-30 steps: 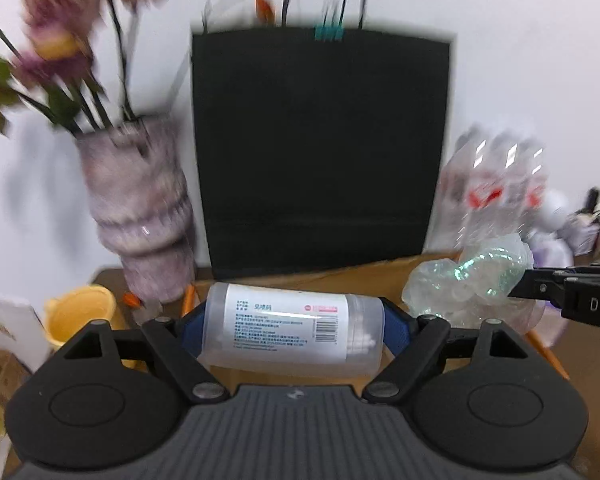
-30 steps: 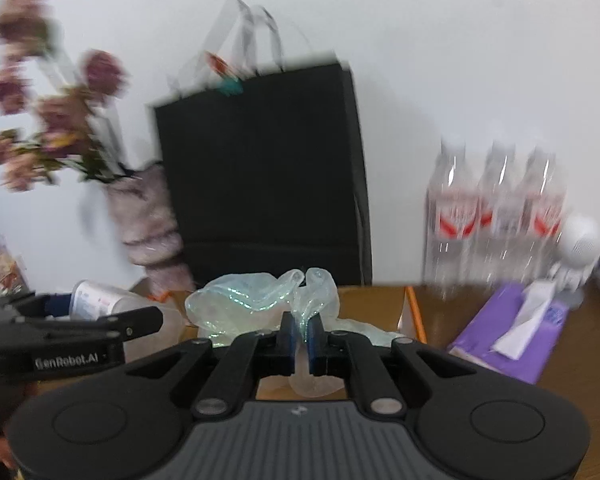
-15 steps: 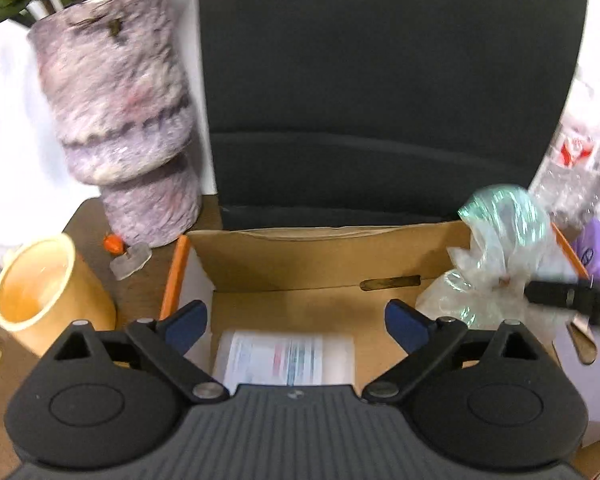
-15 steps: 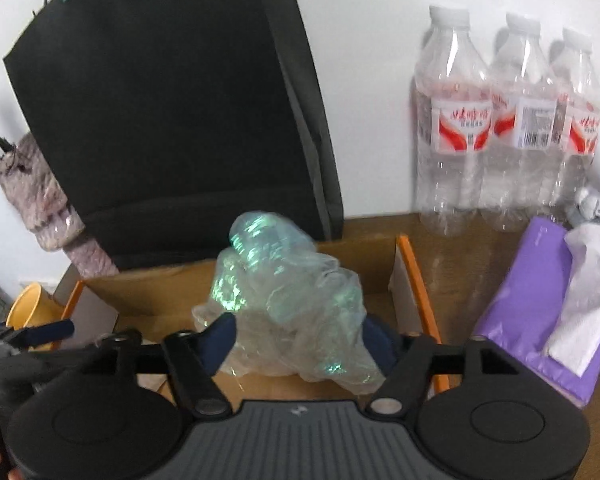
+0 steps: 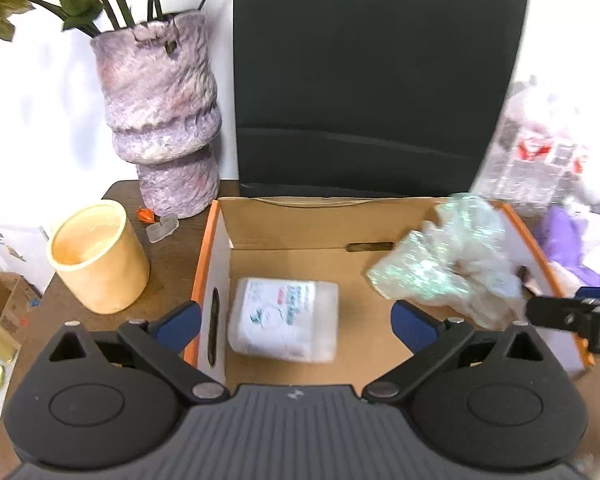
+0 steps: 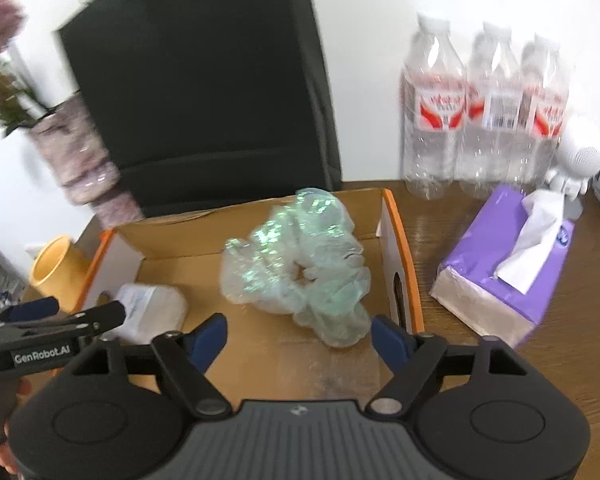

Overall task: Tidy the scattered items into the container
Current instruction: 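Carry both items into the cardboard box and open both tools, then withdraw both tools from the cardboard box back over the table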

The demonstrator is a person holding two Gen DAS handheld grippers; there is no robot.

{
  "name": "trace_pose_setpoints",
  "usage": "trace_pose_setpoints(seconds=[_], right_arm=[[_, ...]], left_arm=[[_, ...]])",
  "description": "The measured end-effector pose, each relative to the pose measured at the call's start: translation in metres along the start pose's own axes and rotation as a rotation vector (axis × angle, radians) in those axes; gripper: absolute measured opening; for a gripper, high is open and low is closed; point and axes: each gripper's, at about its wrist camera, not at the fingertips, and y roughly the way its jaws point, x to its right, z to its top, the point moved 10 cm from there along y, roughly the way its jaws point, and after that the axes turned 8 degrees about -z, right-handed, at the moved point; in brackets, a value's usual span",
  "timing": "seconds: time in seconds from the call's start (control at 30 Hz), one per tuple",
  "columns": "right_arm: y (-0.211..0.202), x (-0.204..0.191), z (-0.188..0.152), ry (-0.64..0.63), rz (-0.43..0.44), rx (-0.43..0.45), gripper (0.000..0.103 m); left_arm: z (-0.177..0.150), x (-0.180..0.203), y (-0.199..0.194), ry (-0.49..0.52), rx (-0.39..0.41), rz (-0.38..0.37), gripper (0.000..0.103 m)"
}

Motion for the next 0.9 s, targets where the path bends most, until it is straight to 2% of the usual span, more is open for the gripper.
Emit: trace_pose_setpoints(seconds=[0.23, 0.4, 0.5, 0.57, 0.67, 0.73, 0.8, 0.9], right_arm=[[-0.021, -0.013, -0.034, -0.059, -0.020, -0.037, 0.086], [-0.032, -0.017, -0.064, -0.129, -0.059, -0.060, 0.086], [-0.046, -0.015, -0.084, -0.126, -0.039, -0.041, 0.086], [-0.058, -0.013, -0.099, -0.121, -0.022, -0.008, 0.089], [-0.075, -0.012, -0.127, -0.111, -0.004, 0.045, 0.103], [-0.078, -0.011, -0.151, -0.105, 0.003, 0.049, 0.103], [-0.081, -0.008, -0.174, -0.098, -0.012, 0.053, 0.103], [-0.096, -0.003, -0.203, -0.088, -0.029, 0.108, 0.103]], left_arm=[[-0.033, -0.001, -0.033, 0.022, -0.016, 0.024, 0.103], [-0.068, -0.003, -0.043, 0.021, -0.080, 0.005, 0.103], [-0.080, -0.006, -0.061, -0.035, -0.037, -0.004, 0.103], [-0.092, 0.000, -0.075, -0.034, 0.000, -0.031, 0.103], [-0.120, 0.011, -0.088, 0.015, 0.043, -0.061, 0.103], [-0.143, 0.013, -0.091, 0.049, 0.052, -0.049, 0.103], [-0.165, 0.013, -0.096, 0.068, 0.066, -0.002, 0.103], [-0.193, 0.023, -0.115, 0.127, 0.155, -0.006, 0.103]])
